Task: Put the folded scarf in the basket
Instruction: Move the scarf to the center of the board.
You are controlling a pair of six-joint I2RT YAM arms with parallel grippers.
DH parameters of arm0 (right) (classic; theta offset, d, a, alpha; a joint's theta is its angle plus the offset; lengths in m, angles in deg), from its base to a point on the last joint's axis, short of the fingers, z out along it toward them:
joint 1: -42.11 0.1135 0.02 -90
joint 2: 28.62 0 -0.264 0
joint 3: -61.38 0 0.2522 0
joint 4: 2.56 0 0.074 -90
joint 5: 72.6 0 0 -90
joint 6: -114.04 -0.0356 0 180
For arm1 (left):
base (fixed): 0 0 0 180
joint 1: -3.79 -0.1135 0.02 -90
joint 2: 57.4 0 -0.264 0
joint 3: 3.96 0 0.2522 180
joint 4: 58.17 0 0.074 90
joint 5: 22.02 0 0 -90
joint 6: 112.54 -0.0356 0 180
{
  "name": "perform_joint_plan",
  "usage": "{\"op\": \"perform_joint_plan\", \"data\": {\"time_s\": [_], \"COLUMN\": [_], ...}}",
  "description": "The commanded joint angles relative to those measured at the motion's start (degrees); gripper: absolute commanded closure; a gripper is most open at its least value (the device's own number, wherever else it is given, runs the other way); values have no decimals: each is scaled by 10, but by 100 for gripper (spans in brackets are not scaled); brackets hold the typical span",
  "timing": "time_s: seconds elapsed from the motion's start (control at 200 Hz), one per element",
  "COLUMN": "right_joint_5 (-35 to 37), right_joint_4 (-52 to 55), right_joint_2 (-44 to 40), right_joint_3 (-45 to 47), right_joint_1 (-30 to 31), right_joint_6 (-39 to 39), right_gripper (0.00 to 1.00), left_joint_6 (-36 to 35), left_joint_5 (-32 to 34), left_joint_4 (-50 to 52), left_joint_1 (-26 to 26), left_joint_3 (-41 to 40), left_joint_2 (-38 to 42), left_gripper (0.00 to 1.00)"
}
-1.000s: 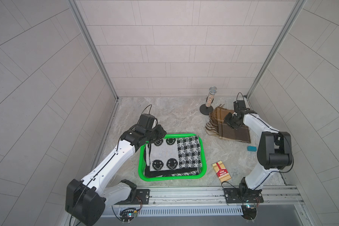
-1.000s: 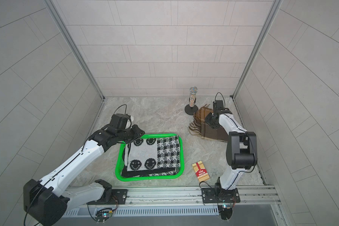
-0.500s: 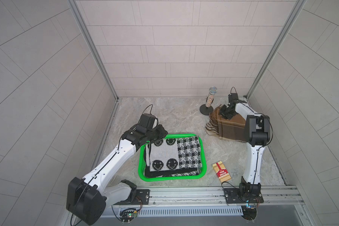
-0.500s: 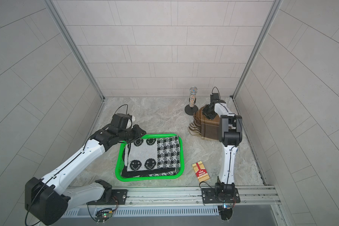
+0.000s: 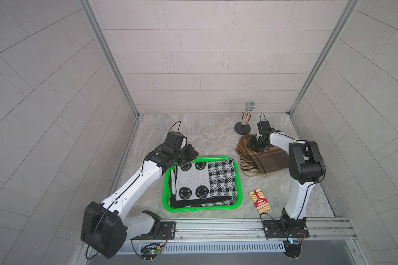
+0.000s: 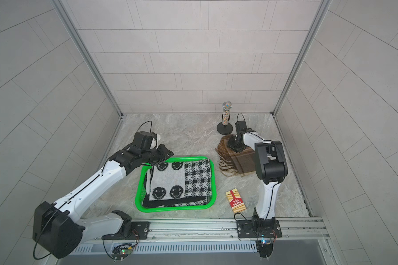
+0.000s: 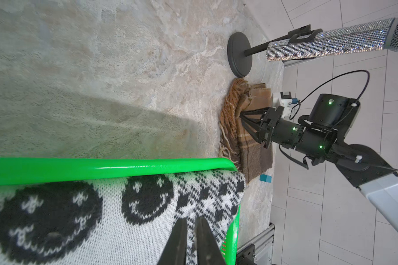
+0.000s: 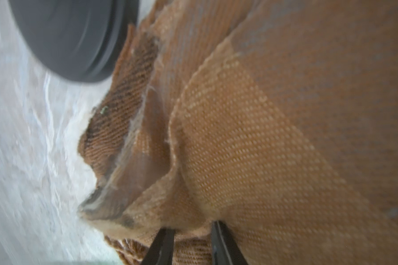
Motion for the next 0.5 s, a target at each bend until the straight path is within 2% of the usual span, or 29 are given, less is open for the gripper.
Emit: {"op": "perform_joint_plan", "data": {"time_s": [0.0,0.365,0.495], "right_joint_5": [-15,-52,-60], "right_joint_4": [-3,-62,-63], "right_joint_2": [0,-46,-60], "right_joint_3": [36,102,108], "right_joint_1": [34,121,146], "right_joint_6": [4,8,31], "right_gripper": [67,67,66], "left_joint_6": [-9,-65,-74], "left_joint_5": [-7,-17,-30], "left_joint_4": [-23,-30,-40], "left_joint_1": [1,1,1], "left_joint_3": [18,124,163], "left_joint_2": [-18,-150,-202], "left_gripper": [85,77,73]}}
